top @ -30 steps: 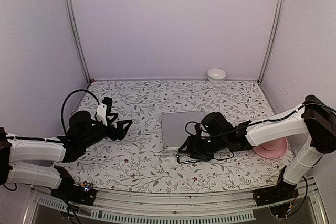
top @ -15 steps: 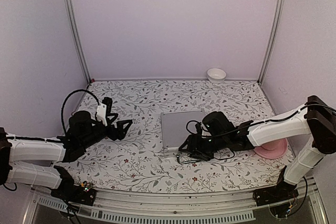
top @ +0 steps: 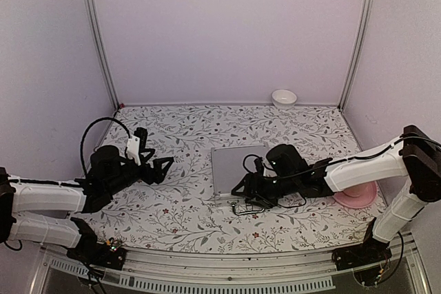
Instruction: Pack up texas hold em set
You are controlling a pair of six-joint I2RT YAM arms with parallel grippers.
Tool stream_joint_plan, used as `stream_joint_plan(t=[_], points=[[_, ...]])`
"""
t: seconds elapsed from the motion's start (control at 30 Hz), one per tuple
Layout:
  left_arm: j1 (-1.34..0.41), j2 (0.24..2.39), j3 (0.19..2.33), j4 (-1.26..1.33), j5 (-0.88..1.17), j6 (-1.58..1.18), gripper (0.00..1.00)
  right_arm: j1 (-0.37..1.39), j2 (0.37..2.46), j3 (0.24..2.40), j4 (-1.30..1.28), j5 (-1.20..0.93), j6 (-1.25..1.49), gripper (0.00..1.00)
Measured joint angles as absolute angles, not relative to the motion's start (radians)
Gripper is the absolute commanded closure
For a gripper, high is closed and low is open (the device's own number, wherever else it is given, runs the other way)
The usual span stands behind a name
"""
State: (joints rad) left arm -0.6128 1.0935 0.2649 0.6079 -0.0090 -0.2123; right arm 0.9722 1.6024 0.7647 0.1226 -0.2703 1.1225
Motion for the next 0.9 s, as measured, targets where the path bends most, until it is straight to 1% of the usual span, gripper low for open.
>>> stream_joint_plan(t=[0.37, 0.53, 0.6, 0.77, 0.9], points=[[-0.613, 1.093, 0.265, 0.608, -0.009, -0.212, 0.13, 0.972, 1.619, 0.765, 0.140, -0.268, 1.118, 0.33], [-0.613, 1.093, 0.265, 0.608, -0.009, -0.211, 0.13, 0.972, 1.617, 0.765, 0.137, -0.268, 1.095, 0.31], [-0.613, 1.095, 0.265, 0.608, -0.007, -0.209, 0.13, 0.972, 1.607, 0.765, 0.126, -0.268, 1.077, 0.29], [-0.613, 1.134, 0.277, 0.617, 0.030, -0.210, 0.13, 0.970, 1.531, 0.765, 0.083, -0.260, 1.021, 0.27], [-0.613, 1.207, 0.347, 0.615, 0.077, -0.222, 0.13, 0.950, 1.425, 0.729, 0.057, -0.248, 0.984, 0.25]])
